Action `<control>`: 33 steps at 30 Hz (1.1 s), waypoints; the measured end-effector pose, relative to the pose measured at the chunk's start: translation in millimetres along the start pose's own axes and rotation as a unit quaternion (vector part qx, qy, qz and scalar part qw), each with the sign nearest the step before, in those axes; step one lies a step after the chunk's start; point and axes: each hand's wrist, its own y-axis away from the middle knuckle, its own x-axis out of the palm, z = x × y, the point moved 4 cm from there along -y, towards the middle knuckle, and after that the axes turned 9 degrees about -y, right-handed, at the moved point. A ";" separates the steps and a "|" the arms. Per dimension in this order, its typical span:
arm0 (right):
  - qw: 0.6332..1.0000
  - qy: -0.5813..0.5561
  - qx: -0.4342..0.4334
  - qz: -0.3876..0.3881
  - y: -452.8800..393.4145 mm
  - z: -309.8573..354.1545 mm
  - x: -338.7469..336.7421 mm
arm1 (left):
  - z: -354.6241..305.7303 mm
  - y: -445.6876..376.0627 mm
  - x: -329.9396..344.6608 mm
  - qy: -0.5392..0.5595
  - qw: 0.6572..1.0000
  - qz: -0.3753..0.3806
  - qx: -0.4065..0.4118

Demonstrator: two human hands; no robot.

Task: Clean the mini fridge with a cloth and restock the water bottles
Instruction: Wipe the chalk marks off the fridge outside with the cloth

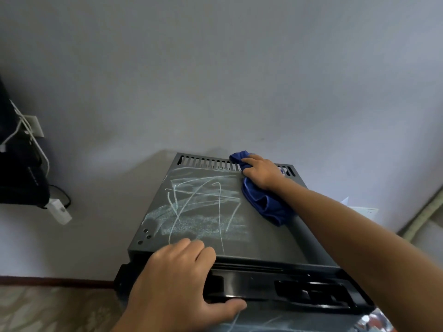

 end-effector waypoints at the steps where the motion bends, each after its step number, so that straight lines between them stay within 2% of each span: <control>1: 1.000 -0.004 -0.002 -0.004 8.0 0.7 0.7 | -0.5 0.8 -0.4 -0.001 1.000 0.003 -0.003; 12: 0.999 -0.018 -0.011 -0.029 199.1 27.8 -4.3 | -1.5 3.3 -3.9 0.008 1.000 0.025 -0.010; 18: 0.999 -0.026 0.007 -0.024 247.2 37.6 2.1 | 0.4 2.8 -4.1 0.014 0.998 0.063 -0.014; 23: 0.998 -0.035 -0.038 -0.031 266.0 48.0 9.3 | 0.8 5.7 -3.0 0.018 0.999 0.045 -0.001; 27: 0.996 0.023 -0.081 -0.023 261.9 66.0 19.3 | -0.8 7.1 0.0 0.024 1.000 0.005 -0.004; 33: 0.998 0.067 -0.002 -0.015 147.8 42.6 9.8 | -1.8 5.9 2.4 0.031 0.999 -0.019 -0.003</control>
